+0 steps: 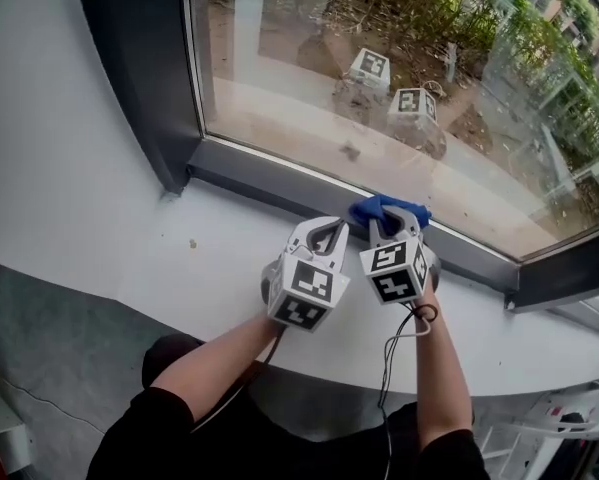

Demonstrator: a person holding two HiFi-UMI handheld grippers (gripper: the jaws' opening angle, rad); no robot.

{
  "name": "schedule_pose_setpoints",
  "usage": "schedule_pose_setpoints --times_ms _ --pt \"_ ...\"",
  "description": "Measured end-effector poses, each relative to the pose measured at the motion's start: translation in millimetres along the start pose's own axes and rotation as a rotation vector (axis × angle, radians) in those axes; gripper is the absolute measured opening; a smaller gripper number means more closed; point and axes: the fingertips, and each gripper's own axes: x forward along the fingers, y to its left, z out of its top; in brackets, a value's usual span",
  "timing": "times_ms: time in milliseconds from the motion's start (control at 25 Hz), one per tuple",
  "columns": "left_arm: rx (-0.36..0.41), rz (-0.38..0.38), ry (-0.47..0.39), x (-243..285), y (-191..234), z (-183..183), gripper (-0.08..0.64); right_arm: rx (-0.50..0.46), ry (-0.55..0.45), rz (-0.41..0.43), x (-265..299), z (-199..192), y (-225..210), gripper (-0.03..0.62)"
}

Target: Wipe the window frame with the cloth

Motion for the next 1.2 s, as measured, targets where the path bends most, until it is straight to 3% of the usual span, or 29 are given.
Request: schedule_pose_setpoints --times_ms 640,1200 --pt "-0.104 0.134 -0.052 -38.1 88.2 0.9 0.005 -0.019 0.011 0.031 24.9 56.8 37.1 0.023" --pt "-0.129 0.142 -0.055 -44.1 97.9 -4.3 0.005 -0.032 0.008 0.037 29.8 75.2 47.9 0.023"
